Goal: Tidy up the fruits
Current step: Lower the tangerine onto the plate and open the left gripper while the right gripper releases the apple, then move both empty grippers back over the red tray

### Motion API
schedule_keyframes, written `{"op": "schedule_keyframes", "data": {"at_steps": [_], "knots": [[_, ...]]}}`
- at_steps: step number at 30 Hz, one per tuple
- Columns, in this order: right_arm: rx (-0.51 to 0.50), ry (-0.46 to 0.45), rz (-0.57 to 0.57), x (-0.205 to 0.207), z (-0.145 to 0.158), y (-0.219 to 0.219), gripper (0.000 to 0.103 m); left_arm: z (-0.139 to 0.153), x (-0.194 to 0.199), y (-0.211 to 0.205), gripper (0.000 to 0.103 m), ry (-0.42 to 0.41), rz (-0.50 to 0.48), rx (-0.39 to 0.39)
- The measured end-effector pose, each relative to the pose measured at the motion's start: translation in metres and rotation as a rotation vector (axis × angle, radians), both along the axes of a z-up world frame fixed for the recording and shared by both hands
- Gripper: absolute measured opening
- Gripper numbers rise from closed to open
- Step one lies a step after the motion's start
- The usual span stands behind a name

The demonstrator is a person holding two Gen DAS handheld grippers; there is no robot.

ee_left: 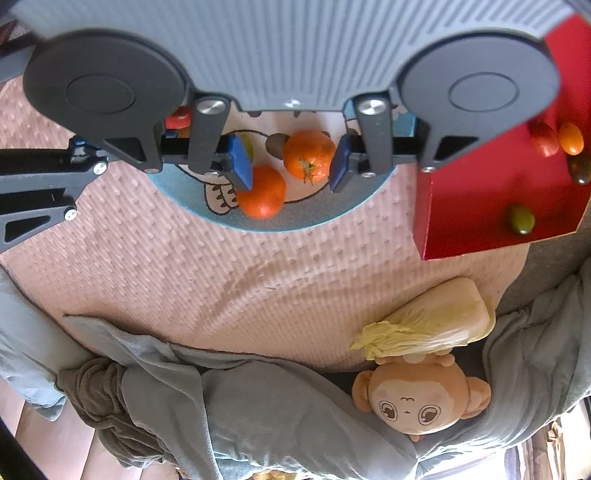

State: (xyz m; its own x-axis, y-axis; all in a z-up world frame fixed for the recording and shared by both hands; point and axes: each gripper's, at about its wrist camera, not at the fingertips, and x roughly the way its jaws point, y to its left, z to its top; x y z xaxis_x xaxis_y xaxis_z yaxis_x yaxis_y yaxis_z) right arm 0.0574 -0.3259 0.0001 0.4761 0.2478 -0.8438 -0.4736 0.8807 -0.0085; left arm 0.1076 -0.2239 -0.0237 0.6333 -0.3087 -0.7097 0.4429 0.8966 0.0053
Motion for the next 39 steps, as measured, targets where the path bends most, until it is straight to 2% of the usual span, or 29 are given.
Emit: {"op": "schedule_keyframes", "data": {"at_steps": [18, 21, 25, 39], "knots": [[-0.023, 0.003, 0.0, 0.003, -0.004, 0.003, 0.039, 0.008, -0.007, 0.017, 0.049, 0.002, 0.013, -0.027], [-0.019, 0.003, -0.011, 0.005, -0.003, 0.004, 0.041, 0.01, -0.008, 0.019, 0.049, -0.001, 0.013, -0.028], [-0.005, -0.014, -0.035, 0.008, -0.001, 0.002, 0.055, 0.012, -0.009, 0.022, 0.049, -0.003, 0.016, -0.035], [0.009, -0.042, -0.023, 0.017, 0.007, 0.017, 0.056, 0.022, -0.012, 0.045, 0.049, -0.009, 0.058, -0.058]]}}
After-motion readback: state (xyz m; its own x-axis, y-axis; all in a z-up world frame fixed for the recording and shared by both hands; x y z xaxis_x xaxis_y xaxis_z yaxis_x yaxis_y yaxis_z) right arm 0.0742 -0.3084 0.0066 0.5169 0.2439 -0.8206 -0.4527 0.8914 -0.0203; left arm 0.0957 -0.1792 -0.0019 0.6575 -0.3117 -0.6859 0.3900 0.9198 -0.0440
